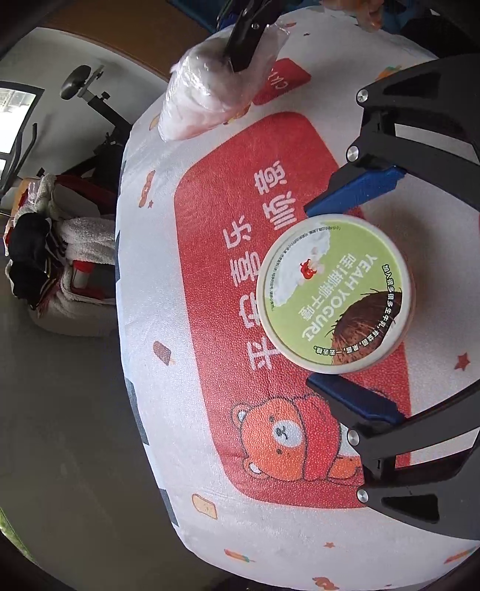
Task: Collect trash
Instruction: 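Grasp the green YEAH YOGURT tin with the left gripper while the right holds the bundle, then carry the tin to the pink bin and open the left gripper while the right carries the bundle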
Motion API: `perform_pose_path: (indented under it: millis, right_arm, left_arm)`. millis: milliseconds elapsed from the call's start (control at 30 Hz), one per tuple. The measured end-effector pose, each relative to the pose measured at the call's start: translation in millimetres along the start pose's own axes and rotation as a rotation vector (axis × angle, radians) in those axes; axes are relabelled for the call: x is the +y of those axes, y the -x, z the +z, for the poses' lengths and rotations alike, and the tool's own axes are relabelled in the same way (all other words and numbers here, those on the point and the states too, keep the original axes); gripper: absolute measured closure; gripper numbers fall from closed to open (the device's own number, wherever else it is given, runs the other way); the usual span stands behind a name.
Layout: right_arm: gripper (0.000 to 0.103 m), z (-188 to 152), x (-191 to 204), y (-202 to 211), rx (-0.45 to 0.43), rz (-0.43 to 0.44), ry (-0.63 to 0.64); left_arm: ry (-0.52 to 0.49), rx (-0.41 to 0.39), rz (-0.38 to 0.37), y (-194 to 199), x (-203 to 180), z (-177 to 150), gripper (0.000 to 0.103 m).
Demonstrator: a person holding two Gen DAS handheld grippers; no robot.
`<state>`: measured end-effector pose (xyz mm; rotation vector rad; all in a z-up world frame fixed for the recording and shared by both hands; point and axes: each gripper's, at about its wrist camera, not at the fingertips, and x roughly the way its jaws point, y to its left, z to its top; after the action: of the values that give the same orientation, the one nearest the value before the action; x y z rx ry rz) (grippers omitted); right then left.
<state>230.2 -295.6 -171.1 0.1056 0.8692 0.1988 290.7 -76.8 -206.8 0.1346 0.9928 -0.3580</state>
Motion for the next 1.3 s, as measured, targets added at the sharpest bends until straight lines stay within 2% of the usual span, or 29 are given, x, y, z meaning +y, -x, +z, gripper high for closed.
perform_pose_path:
  millis: [200, 333, 833, 1167, 1300]
  right_arm:
    - [0.049, -14.6, 11.3, 25.5, -0.005, 0.013, -0.008]
    - [0.049, -32.5, 23.8, 44.7, 0.0, 0.018, 0.0]
    - [0.049, -114.1, 78.1, 115.5, 0.017, 0.06, 0.038]
    - [0.049, -181.0, 117.0, 139.3, 0.038, 0.098, 0.087]
    - [0.049, -205.1, 119.2, 148.6, 0.032, 0.115, 0.055]
  left_arm:
    - [-0.022, -0.053, -0.018, 52.1, -15.2, -27.3, 0.02]
    - [0.025, -0.074, -0.05, 87.0, -16.7, -53.6, 0.02]
    - [0.121, -0.15, -0.043, 206.8, -29.7, -178.3, 0.02]
    - [0.118, -0.162, -0.035, 232.9, -44.7, -248.5, 0.02]
    - [0.109, -0.152, -0.046, 231.8, -53.0, -270.7, 0.02]
